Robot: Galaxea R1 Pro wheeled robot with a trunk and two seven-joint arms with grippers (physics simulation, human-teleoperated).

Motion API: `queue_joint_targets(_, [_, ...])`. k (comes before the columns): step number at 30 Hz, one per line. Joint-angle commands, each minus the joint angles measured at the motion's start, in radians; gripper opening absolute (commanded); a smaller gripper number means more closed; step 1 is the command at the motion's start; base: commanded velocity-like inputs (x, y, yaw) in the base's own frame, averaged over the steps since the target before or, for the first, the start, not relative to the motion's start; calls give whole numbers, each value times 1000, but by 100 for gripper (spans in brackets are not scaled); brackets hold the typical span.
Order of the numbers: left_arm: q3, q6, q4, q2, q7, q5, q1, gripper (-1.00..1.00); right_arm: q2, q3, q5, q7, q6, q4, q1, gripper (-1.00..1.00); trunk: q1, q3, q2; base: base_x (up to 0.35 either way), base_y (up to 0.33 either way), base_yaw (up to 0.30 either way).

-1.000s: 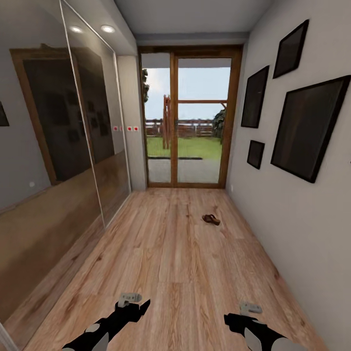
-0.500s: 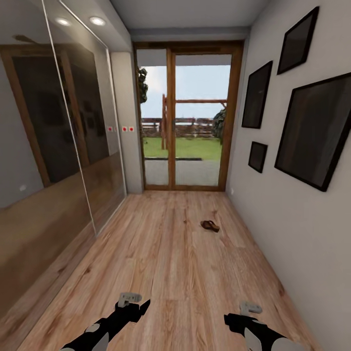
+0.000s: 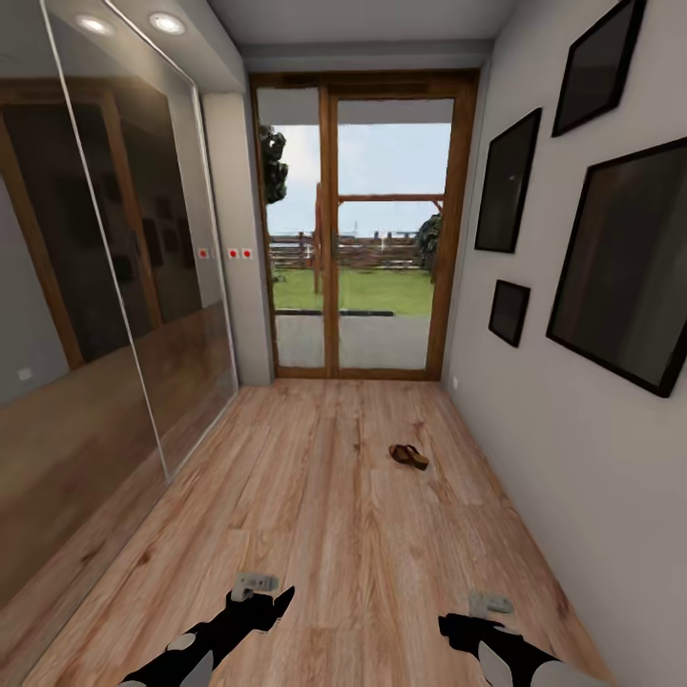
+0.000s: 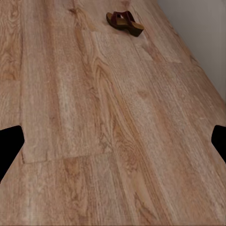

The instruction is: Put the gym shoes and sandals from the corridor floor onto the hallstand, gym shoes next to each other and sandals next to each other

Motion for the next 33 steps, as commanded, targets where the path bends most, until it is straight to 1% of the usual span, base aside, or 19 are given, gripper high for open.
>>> queue_joint_targets(1, [-3, -1, 1, 0, -4, 10, -1, 100, 0, -5, -4, 0, -2, 0, -1, 100, 0, -1, 0, 349, -119, 0])
queue_joint_targets(23, [-3, -1, 1, 0, -4, 10, -1, 100, 0, -5, -4, 0, -2, 0, -1, 100, 0, -1, 0, 349, -119, 3])
queue_joint_targets(29, [-3, -1, 1, 0, -4, 10, -1, 100, 0, -5, -4, 0, -2, 0, -1, 100, 0, -4, 0, 349, -119, 91])
queue_joint_targets(33, [-3, -1, 1, 0, -5, 10, -1, 100, 0, -5, -4, 0, -2, 0, -1, 100, 0, -6, 0, 349, -119, 218])
